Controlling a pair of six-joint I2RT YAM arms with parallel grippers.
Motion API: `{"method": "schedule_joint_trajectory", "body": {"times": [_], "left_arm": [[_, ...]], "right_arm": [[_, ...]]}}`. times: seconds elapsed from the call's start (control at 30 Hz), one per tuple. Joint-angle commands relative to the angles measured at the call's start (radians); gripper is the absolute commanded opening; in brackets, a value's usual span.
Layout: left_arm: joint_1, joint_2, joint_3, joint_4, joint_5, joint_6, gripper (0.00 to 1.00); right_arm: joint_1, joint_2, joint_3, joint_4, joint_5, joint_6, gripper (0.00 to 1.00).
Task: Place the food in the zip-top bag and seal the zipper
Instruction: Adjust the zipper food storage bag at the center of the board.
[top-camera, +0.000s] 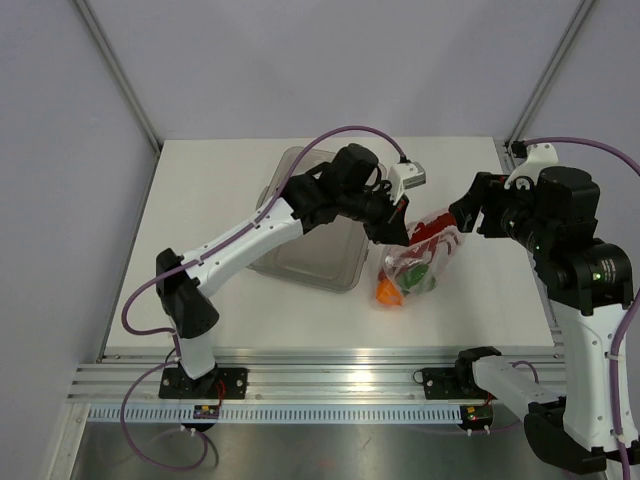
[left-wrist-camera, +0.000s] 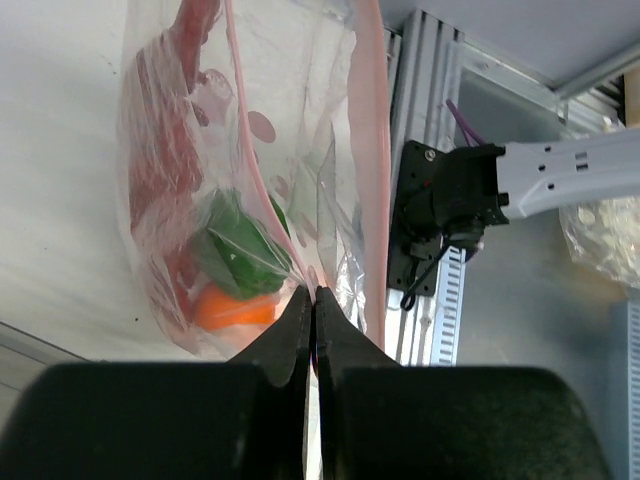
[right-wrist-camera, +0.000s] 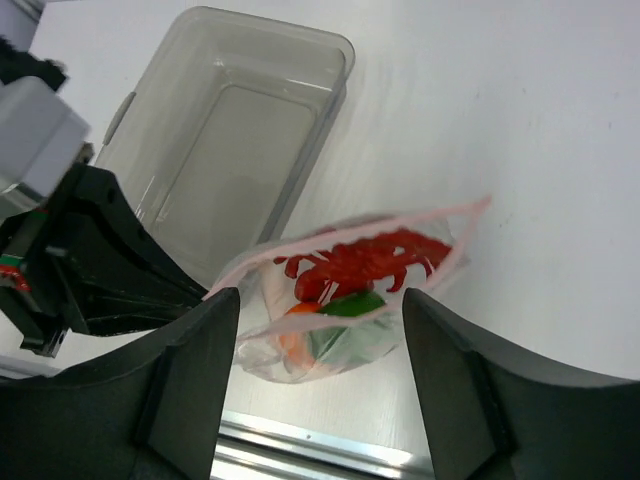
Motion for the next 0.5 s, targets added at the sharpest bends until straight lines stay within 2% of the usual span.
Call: {"method": "schedule_joint_trajectory", "body": {"times": [0.0, 0.13, 0.2, 0.27, 0.47], "left_arm": [[0.014, 0.011, 0.101, -0.126, 0.135, 0.144, 0.0], [0.045, -0.003, 0.109, -0.147, 0.202, 0.21, 0.0], [0.057, -0.008, 0.103, -0.149, 0.223, 0.231, 0.0], [0.073, -0.006, 0.106, -0.155, 0.258, 0.242, 0.0], [0.102, 0.02, 0.115, -0.117, 0.309, 0.208, 0.0]], "right_arm": [[0.006, 0.003, 0.011, 0.059, -0.117, -0.166, 0.74], [0.005, -0.065, -0.126, 0.263, -0.255, -0.314, 0.76], [0.006, -0.08, -0.187, 0.303, -0.279, -0.391, 0.75], [0.006, -0.082, -0.21, 0.314, -0.311, -0.457, 0.75], [0.026, -0.091, -0.252, 0.294, -0.403, -0.517, 0.69]]}}
